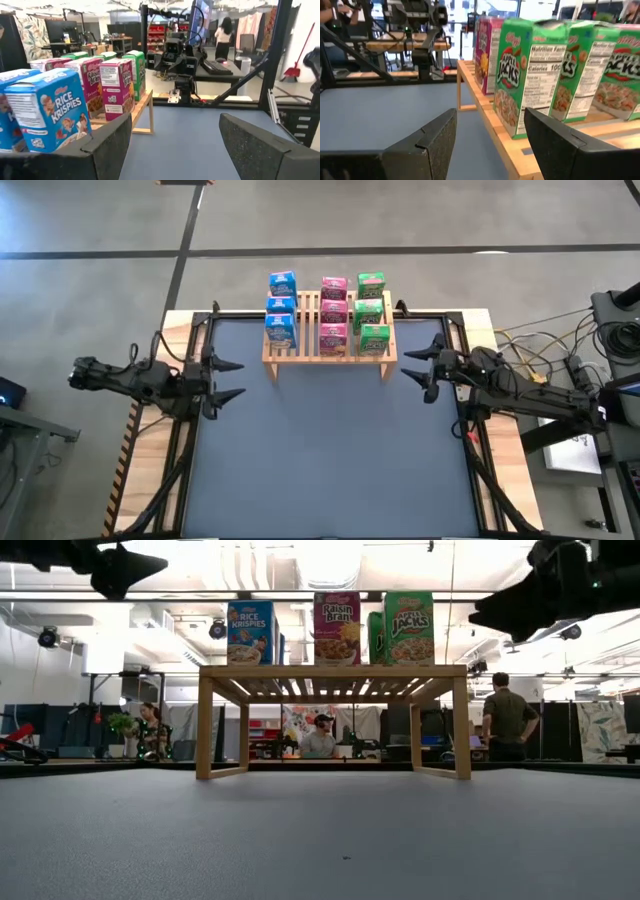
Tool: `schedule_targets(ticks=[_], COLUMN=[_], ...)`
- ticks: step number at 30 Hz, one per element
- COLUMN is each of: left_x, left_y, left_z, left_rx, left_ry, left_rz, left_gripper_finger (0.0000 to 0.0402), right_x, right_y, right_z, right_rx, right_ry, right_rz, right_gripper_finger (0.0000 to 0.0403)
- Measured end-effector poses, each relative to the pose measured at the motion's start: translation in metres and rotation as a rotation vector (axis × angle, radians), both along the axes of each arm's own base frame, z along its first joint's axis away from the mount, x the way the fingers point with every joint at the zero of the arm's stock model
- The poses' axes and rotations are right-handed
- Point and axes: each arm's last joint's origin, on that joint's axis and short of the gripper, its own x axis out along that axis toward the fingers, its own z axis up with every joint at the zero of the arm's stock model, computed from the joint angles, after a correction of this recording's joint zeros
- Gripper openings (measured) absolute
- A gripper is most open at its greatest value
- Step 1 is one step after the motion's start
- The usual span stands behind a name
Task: Stack cereal on shelf
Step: Return to Home Position
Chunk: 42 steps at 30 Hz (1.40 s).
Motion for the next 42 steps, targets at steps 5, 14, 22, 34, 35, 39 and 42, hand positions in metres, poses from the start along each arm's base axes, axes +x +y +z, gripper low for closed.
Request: schedule_targets(ticks=[5, 14, 22, 34, 35, 39, 42], left_x=[-0.013, -0.027, -0.018, -0.007, -0.007, -0.005, -0.004], left_y=[0.004, 0.008, 0.006, 0.004, 0.004, 0.003, 0.003], left_z=[-0.005, -0.03, -0.053, -0.085, -0.087, -0.094, -0.096], left_rx=[-0.008, -0.029, -0.063, -0.073, -0.075, -0.074, -0.071], left_ry=[-0.06, -0.139, -0.104, -0.062, -0.064, -0.06, -0.06], left_rz=[0.018, 0.054, 0.067, 0.062, 0.061, 0.061, 0.059], left_gripper_finger=[0.0284, 0.0284, 0.0284, 0.0267, 0.0258, 0.0212, 0.0169], right_x=[-0.013, -0.024, -0.013, -0.01, -0.01, -0.008, -0.007], right_y=[0.005, 0.008, 0.004, 0.001, 0.001, 0.001, 0.0], right_z=[0.003, -0.017, -0.044, -0.069, -0.069, -0.072, -0.074], right_rx=[-0.053, -0.036, -0.008, 0.071, 0.088, 0.123, 0.13], right_ry=[-0.057, -0.081, -0.093, 0.013, 0.013, 0.036, 0.061], right_rz=[-0.003, -0.011, -0.009, -0.062, -0.063, -0.064, -0.065], right_gripper_finger=[0.0221, 0.0221, 0.0221, 0.0221, 0.0221, 0.0221, 0.0221])
